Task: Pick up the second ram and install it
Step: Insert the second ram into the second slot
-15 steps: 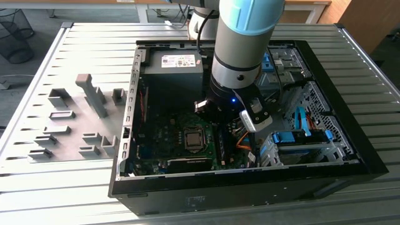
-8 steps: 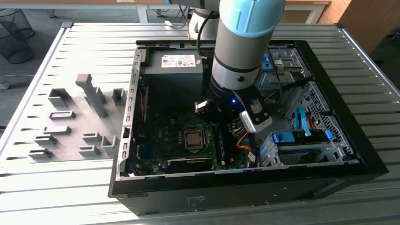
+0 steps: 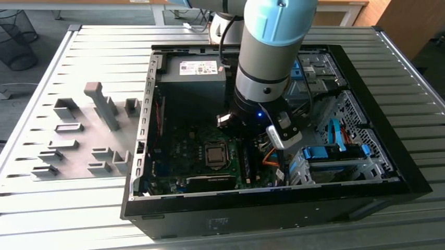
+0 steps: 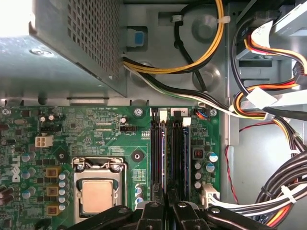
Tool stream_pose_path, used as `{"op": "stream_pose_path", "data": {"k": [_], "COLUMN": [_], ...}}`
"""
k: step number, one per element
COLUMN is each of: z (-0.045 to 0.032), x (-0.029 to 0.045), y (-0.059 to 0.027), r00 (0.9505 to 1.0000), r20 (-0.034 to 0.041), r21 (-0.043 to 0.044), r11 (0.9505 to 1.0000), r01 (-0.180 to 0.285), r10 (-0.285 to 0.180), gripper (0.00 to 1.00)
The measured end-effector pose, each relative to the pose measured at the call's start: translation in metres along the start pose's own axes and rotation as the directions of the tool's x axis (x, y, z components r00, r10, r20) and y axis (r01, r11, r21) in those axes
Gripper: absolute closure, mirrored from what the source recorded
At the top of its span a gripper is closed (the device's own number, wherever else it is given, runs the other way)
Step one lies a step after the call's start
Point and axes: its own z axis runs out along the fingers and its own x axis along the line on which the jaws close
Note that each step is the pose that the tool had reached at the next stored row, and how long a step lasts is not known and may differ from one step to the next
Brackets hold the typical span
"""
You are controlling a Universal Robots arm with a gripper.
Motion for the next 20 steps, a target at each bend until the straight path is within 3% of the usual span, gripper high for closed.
{"op": "stream_pose_path", "data": {"k": [20], "z": [0.0057], "x": [-0.0001], "y": [0.0000], "r00": [1.0000], "r20": [-0.0001], "r21": [-0.0049], "r11": [1.0000], "r01": [-0.001], "r10": [0.001], "gripper": [0.86]}}
